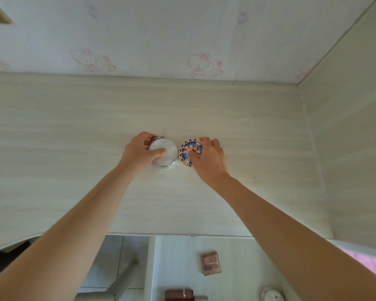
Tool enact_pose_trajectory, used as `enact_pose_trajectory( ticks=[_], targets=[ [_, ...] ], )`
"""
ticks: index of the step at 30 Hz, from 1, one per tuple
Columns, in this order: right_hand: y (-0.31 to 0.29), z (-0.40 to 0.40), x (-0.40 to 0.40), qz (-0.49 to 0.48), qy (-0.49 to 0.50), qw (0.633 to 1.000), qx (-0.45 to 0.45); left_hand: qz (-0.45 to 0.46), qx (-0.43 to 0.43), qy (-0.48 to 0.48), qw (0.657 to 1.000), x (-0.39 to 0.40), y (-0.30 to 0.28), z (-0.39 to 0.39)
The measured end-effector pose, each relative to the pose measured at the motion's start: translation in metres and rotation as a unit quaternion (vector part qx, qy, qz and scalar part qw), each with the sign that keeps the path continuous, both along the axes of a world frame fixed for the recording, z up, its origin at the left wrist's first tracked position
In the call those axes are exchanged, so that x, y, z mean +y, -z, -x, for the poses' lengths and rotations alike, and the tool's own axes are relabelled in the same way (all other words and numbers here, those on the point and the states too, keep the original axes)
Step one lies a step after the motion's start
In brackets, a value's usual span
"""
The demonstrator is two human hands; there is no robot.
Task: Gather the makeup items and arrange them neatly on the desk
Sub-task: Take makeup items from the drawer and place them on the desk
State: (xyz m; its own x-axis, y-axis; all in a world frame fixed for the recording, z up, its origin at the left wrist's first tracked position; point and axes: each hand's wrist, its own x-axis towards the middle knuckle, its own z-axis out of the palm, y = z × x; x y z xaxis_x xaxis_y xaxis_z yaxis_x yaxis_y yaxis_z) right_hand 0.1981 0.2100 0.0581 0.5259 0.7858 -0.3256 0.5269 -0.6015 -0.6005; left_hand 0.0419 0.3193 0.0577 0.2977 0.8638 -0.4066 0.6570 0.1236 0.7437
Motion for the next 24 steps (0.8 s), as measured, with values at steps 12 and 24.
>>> enact_pose_trajectory(
  ticks=[12, 24],
  targets=[
    [-0.001, -0.012, 0.002, 0.019, -0.055, 0.996, -0.070, -0.084, 0.087, 0.087, 0.989, 0.003, -0.008, -0.015],
    [0.019, 0.013, -0.029, -0.078, -0.186, 0.949, -0.242, -0.329, 0.101, 0.152, 0.927, -0.066, 0.023, -0.007]
  ],
)
